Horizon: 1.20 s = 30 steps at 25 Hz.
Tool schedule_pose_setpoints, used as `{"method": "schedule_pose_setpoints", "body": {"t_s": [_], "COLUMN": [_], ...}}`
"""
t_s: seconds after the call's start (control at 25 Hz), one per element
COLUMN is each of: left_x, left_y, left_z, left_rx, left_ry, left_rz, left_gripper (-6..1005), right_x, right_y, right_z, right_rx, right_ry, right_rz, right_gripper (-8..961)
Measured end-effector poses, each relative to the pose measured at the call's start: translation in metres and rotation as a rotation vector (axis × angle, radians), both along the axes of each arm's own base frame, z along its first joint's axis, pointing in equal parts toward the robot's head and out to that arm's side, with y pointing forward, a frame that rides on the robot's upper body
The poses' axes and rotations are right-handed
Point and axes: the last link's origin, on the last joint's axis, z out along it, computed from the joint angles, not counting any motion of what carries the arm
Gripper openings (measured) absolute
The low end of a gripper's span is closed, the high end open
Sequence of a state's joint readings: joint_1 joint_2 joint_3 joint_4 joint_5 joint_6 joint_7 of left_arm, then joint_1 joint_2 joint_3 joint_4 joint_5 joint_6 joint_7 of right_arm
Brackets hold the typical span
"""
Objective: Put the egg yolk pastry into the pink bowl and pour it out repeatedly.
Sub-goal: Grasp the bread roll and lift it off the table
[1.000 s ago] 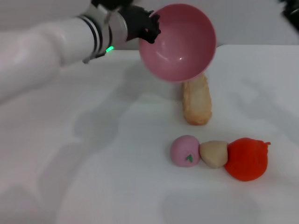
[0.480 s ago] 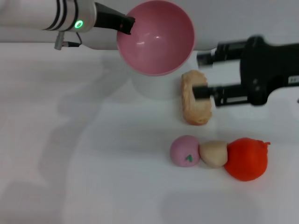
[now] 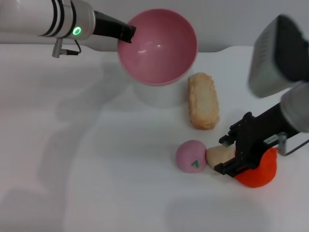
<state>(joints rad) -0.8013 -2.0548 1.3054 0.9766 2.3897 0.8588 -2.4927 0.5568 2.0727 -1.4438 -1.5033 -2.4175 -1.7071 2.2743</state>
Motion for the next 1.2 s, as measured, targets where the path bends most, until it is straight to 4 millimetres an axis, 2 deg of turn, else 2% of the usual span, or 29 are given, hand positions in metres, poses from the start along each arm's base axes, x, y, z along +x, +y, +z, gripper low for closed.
{"method": "schedule_pose_setpoints", "body": {"t_s": [0.16, 0.4, 0.96, 1.2], "left_x": [0.0, -0.001, 0.008, 0.01], "left_y": [-0.004, -0.005, -0.01, -0.01], "left_z": [-0.003, -0.005, -0.01, -0.01], "left_rx": [-0.027, -0.035, -0.059, -0.058], "left_ry": [-0.001, -0.003, -0.036, -0.037], "left_rz": [0.006, 0.008, -0.013, -0.022], "left_gripper": [44, 44, 44, 44], "right_x": [0.015, 0.026, 0.035, 0.034], "right_y": [0.009, 0.018, 0.022, 0.021], "right_z": [-0.015, -0.02, -0.042, -0.05], "right_rx": [0.05, 0.094, 0.061, 0.056], "right_ry": [-0.089, -0.116, -0.155, -0.163], "right_rz": [-0.021, -0.04, -0.026, 0.032], "right_gripper": [672, 673, 674, 602]}}
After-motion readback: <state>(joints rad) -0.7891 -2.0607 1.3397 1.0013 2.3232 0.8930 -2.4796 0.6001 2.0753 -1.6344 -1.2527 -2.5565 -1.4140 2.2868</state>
